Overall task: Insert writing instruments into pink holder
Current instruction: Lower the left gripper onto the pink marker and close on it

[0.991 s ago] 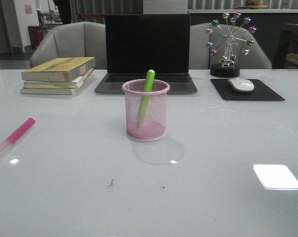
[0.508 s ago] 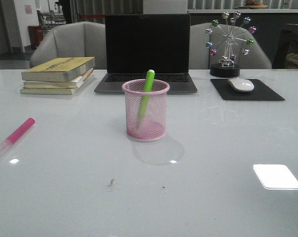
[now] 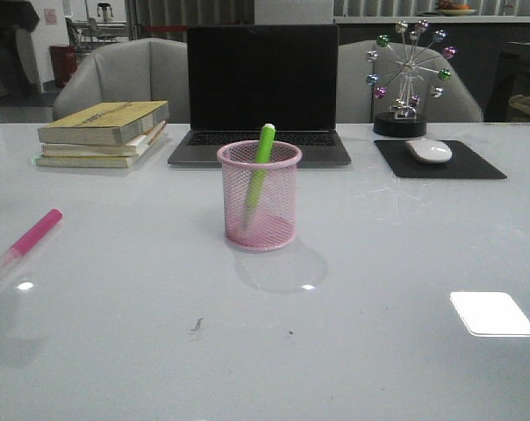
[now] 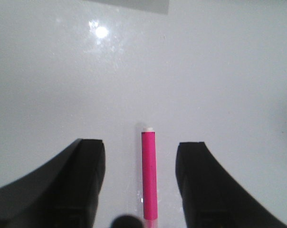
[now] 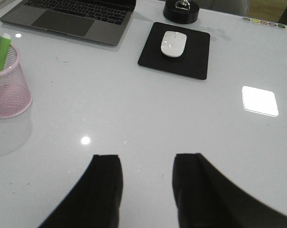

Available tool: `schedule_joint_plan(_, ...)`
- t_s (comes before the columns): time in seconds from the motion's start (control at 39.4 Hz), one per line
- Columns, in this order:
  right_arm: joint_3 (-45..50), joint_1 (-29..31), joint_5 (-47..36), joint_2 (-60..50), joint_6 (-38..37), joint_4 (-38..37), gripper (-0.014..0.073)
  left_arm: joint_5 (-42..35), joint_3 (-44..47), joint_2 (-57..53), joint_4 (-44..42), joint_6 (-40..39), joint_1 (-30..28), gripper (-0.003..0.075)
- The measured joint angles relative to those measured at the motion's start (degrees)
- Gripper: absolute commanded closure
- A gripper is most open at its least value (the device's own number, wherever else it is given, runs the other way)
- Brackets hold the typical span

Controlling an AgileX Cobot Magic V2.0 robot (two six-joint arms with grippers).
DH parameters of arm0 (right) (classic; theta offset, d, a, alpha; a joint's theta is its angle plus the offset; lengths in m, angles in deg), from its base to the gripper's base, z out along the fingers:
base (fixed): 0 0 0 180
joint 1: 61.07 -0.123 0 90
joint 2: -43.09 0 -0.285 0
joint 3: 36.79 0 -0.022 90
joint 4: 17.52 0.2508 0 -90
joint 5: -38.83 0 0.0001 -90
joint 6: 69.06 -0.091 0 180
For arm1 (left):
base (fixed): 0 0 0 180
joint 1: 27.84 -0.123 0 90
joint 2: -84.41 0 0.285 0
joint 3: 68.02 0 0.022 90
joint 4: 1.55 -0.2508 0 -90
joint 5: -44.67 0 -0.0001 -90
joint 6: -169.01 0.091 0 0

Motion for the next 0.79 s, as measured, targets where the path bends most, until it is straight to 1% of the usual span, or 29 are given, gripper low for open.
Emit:
schedule_joint_plan(0.33, 0.00, 0.00, 0.00, 0.00, 0.00, 0.00, 0.0205, 0.78, -0.12, 7.40, 0.40, 0.89, 4.83, 0.0318)
schedule_joint_plan(0.79, 0.00, 0.00, 0.00, 0.00, 0.00, -0.09, 0.0205, 0.57, -0.12, 11.71, -1.50, 1.14, 5.40, 0.0318)
